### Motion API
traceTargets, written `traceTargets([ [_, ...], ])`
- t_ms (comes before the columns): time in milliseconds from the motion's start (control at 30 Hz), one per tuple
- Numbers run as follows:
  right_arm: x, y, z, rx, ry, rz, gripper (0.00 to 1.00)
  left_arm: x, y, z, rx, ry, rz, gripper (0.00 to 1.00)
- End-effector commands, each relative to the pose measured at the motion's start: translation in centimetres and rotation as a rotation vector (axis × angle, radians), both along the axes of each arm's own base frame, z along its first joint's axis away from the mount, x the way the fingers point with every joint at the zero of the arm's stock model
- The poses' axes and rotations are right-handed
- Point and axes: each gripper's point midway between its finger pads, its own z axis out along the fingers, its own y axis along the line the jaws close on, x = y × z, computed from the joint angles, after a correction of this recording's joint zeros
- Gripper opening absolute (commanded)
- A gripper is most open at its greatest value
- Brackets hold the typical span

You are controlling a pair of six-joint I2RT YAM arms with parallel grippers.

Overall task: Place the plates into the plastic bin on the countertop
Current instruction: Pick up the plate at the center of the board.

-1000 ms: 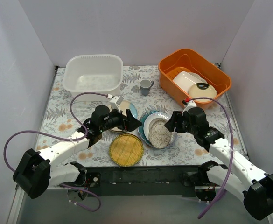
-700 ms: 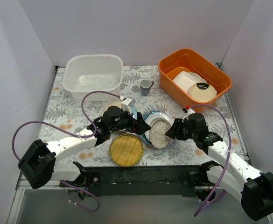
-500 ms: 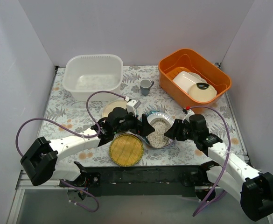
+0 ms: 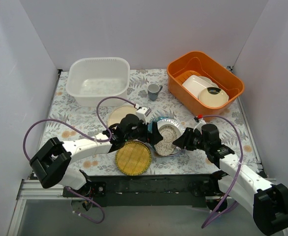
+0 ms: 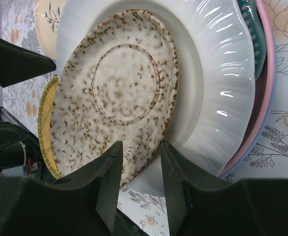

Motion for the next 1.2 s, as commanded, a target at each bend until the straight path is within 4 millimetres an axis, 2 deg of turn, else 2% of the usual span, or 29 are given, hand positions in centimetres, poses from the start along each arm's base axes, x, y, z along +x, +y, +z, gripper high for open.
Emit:
traceTargets([
  [0,-2.1,-0.5,-2.6,-0.011,0.105,0.004,0.45,0.4,-0.6,0.4,-0.003,-0.017,0.003,0.92],
  [233,-1.5,-0.1,-1.9,0.027,0.055,0.012,0.43,0.3,-0.1,-0.1,0.019,-0.004,0.016,0.87],
  [400,-1.1,0.4,-1.6,0.035,0.033,0.041,0.43,0.1,0.2,-0.3,0.033,0.014,0.024,0.8],
  [667,-0.6,0.9,-0.9,0.039,0.004,0.074,0.39,-0.1,0.9,1.1,0.011,-0.009,0.046,0.72],
  [767,-0.3,1.1,-0.5,0.046,-0.017,0.088,0.38,-0.1,1.4,0.7,0.045,-0.005,0.048,0.7],
  [1167,0.2,1.8,-0.1,0.05,-0.056,0.139,0.33,-0.3,1.1,-0.7,0.09,0.039,0.032,0.64],
])
